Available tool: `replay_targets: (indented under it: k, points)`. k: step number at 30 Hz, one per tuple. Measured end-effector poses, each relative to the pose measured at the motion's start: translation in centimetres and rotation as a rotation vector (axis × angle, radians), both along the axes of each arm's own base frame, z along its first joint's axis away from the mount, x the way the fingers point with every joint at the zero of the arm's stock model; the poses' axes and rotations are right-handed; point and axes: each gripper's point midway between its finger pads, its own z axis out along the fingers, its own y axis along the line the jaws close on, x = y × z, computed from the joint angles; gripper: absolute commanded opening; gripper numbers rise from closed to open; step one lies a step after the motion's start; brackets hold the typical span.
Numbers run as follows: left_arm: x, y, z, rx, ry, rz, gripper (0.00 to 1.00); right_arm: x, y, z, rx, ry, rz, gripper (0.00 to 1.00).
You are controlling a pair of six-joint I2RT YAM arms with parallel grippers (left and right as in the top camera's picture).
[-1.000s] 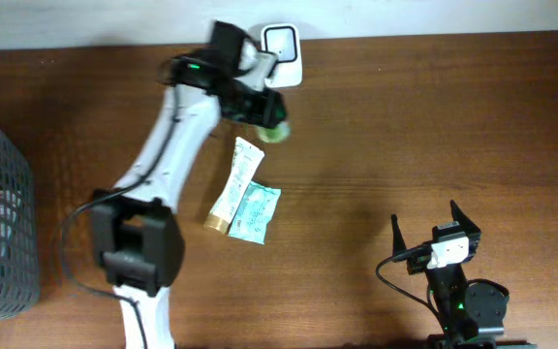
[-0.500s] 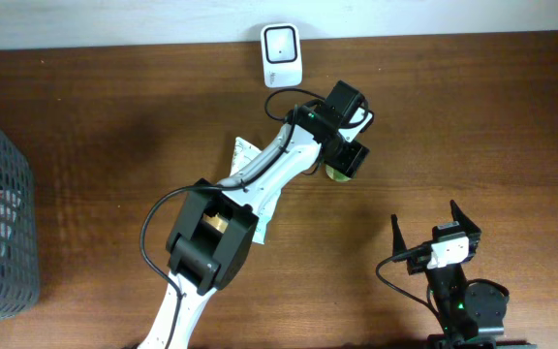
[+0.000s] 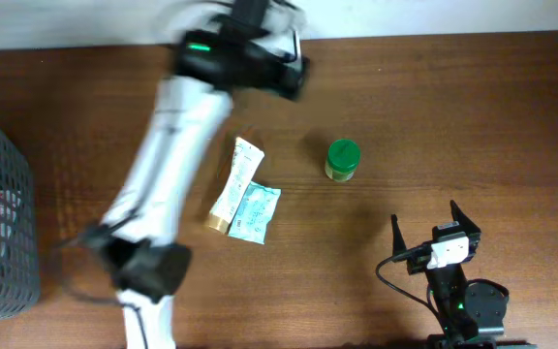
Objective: Scan the item barcode
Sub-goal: 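Set the green-lidded jar upright right of the tube with the left gripper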
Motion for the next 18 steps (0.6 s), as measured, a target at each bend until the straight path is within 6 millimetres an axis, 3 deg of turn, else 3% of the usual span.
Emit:
replay_targets:
  k: [1, 2, 4, 6, 8, 10, 12, 13, 15, 17, 18]
  points:
    - [0.0, 4.8, 3.7, -0.017, -0.058, 0.088, 1.00, 0.0, 0.0, 0.0, 0.000, 0.000, 0.000, 0.98]
    - [-0.5, 8.7, 6.0, -0.017, -0.092, 0.165, 1.00, 0.0, 0.0, 0.0, 0.000, 0.000, 0.000, 0.98]
    - [-3.2, 19.1, 10.5, -0.004, -0.163, 0.390, 1.00, 0.0, 0.0, 0.0, -0.001, 0.000, 0.000, 0.98]
    - [-7.1, 28.6, 13.0, 0.000, -0.196, 0.643, 0.99, 0.0, 0.0, 0.0, 0.000, 0.000, 0.000, 0.98]
    - [-10.9, 36.0, 14.0, 0.002, -0.208, 0.872, 0.99, 0.0, 0.0, 0.0, -0.001, 0.000, 0.000, 0.98]
    - [-14.4, 42.2, 13.9, -0.018, -0.202, 1.094, 0.99, 0.0, 0.0, 0.0, 0.000, 0.000, 0.000, 0.98]
    - [-16.6, 46.5, 12.9, -0.040, -0.191, 1.251, 1.00, 0.0, 0.0, 0.0, 0.000, 0.000, 0.000, 0.98]
    - [-17.4, 48.9, 11.8, -0.048, -0.185, 1.322, 0.94, 0.0, 0.0, 0.0, 0.000, 0.000, 0.000, 0.98]
    - [-18.7, 51.9, 9.2, -0.054, -0.137, 1.410, 0.90, 0.0, 0.0, 0.0, 0.000, 0.000, 0.000, 0.98]
    - [-19.7, 55.1, 4.1, -0.029, -0.047, 1.471, 0.91, 0.0, 0.0, 0.0, 0.000, 0.000, 0.000, 0.98]
    - [-20.0, 55.7, 1.9, -0.008, 0.002, 1.476, 0.92, 0.0, 0.0, 0.0, 0.000, 0.000, 0.000, 0.98]
